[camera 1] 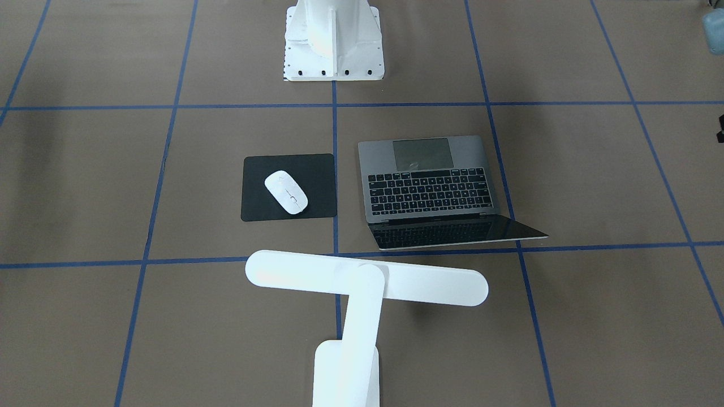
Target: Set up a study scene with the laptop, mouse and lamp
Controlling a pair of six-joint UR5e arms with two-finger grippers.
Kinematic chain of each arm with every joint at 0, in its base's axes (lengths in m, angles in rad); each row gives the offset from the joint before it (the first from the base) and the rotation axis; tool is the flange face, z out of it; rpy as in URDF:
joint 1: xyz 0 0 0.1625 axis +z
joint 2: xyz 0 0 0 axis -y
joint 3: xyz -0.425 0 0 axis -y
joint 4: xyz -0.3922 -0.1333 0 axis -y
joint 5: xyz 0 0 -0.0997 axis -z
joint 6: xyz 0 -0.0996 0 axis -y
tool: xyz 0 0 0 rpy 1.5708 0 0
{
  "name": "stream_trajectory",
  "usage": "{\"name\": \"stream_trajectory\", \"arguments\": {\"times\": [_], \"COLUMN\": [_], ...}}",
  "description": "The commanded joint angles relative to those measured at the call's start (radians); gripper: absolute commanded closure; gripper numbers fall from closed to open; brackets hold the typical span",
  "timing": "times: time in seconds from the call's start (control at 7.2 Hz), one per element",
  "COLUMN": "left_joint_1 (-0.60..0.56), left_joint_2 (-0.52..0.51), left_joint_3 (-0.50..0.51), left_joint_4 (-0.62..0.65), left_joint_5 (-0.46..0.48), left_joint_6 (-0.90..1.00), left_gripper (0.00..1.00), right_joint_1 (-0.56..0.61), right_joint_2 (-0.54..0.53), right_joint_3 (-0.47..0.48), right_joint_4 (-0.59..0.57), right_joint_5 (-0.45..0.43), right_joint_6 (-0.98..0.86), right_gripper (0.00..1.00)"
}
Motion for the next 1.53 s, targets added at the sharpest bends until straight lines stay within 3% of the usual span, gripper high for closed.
{"name": "stream_trajectory", "arguments": {"times": [0.0, 0.28, 0.83, 1.11, 1.39], "left_joint_1": [-0.100, -0.097, -0.094, -0.094, -0.094], "left_joint_2": [-0.003, -0.017, -0.006, -0.007, -0.007], "left_joint_3": [0.050, 0.036, 0.030, 0.031, 0.034], "left_joint_4": [0.011, 0.009, -0.003, -0.003, -0.005], "left_joint_5": [-0.056, -0.056, -0.061, -0.061, -0.059], "left_joint_6": [0.133, -0.039, -0.063, -0.066, -0.068], "left_gripper": [0.00, 0.00, 0.00, 0.00, 0.00], "right_joint_1": [0.078, 0.124, 0.174, 0.203, 0.188], "right_joint_2": [-0.063, -0.105, -0.146, -0.122, -0.111], "right_joint_3": [0.000, 0.004, -0.002, 0.047, 0.061], "right_joint_4": [0.002, -0.006, -0.014, -0.186, -0.193], "right_joint_5": [0.044, 0.043, 0.023, -0.009, -0.073], "right_joint_6": [-0.090, -0.095, -0.133, -0.133, -0.133], "right_gripper": [0.01, 0.01, 0.01, 0.01, 0.01]}}
